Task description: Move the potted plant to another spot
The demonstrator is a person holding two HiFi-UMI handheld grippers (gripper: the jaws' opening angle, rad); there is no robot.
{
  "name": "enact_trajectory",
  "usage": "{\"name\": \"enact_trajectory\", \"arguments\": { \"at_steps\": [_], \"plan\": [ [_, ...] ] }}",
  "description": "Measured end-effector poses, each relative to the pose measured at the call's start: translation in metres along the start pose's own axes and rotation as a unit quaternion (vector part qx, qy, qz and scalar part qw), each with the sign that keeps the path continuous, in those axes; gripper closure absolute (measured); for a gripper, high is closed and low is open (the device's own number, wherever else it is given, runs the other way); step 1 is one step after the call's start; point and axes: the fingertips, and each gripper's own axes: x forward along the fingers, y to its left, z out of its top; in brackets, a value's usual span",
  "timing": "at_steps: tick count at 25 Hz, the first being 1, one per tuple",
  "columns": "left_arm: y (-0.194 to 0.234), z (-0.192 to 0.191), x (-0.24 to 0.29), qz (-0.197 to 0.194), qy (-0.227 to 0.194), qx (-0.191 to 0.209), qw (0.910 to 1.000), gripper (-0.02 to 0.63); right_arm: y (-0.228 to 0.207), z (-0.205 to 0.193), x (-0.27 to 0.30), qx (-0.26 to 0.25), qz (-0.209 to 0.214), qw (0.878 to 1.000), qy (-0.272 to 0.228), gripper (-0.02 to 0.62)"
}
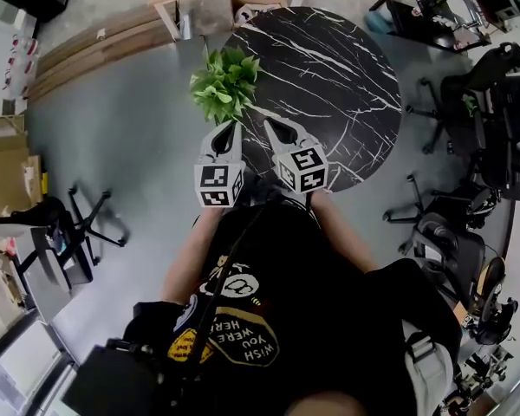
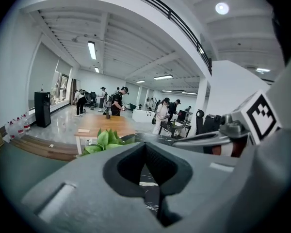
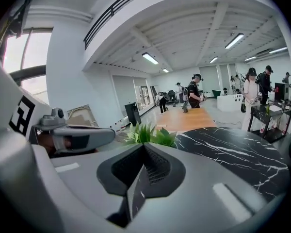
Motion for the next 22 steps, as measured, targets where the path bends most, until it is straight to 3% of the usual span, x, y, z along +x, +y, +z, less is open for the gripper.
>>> {"name": "enact_trajectory", "arguments": {
  "at_steps": [6, 22],
  "plan": [
    [-0.02, 0.007, -0.015, -0.011, -0.014, 0.016, 0.9997, 0.604, 0.016, 0.001, -0.015, 0.001, 0.001, 1.0, -0.01, 0.594],
    [-0.017, 0.024, -0.029, -0.011, -0.032, 0.018, 0.9993, 0.604, 0.024, 0.018, -0.03, -0.001, -0.02, 0.999, -0.035, 0.594]
  ]
}}
